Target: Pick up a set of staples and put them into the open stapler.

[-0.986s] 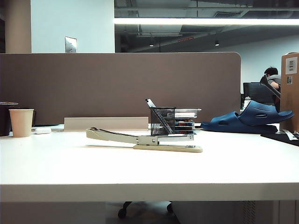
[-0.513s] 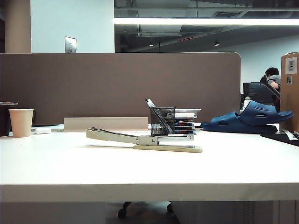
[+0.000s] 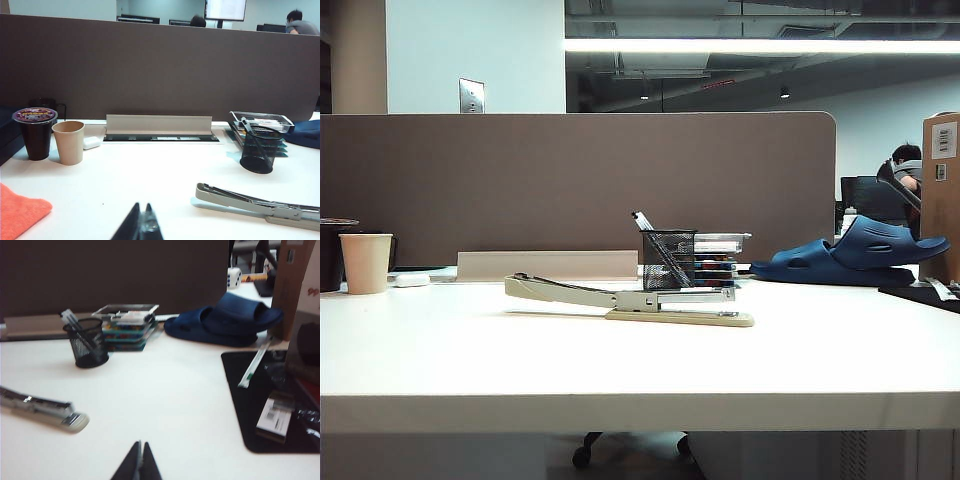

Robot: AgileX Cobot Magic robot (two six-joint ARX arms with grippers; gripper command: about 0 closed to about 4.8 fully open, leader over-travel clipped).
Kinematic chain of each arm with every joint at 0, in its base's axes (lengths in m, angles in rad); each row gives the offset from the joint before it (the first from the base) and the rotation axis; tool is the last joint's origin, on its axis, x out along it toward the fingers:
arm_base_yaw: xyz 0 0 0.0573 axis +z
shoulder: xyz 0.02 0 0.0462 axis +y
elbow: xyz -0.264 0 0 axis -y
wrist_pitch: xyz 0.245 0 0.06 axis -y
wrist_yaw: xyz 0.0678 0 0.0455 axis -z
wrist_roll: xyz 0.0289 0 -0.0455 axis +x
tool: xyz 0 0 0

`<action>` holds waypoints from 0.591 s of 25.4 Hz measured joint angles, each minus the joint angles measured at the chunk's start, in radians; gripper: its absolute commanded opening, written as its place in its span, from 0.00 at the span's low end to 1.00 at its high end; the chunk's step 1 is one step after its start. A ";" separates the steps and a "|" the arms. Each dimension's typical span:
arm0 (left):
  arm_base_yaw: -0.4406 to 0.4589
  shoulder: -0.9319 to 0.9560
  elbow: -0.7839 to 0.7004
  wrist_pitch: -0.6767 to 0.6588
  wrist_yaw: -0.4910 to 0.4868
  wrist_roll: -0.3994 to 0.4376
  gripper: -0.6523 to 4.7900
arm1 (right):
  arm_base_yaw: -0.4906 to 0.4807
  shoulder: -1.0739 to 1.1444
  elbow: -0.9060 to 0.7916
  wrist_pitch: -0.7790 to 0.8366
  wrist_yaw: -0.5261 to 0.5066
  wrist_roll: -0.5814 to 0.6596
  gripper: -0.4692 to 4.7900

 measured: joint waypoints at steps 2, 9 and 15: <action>0.000 0.000 -0.050 0.069 0.000 0.000 0.11 | 0.000 0.000 -0.050 0.072 0.019 -0.018 0.07; 0.000 0.000 -0.139 0.149 -0.002 0.000 0.11 | 0.000 0.000 -0.135 0.184 0.020 -0.102 0.07; 0.000 0.000 -0.212 0.223 -0.019 -0.001 0.11 | 0.000 0.000 -0.135 0.192 0.067 -0.121 0.07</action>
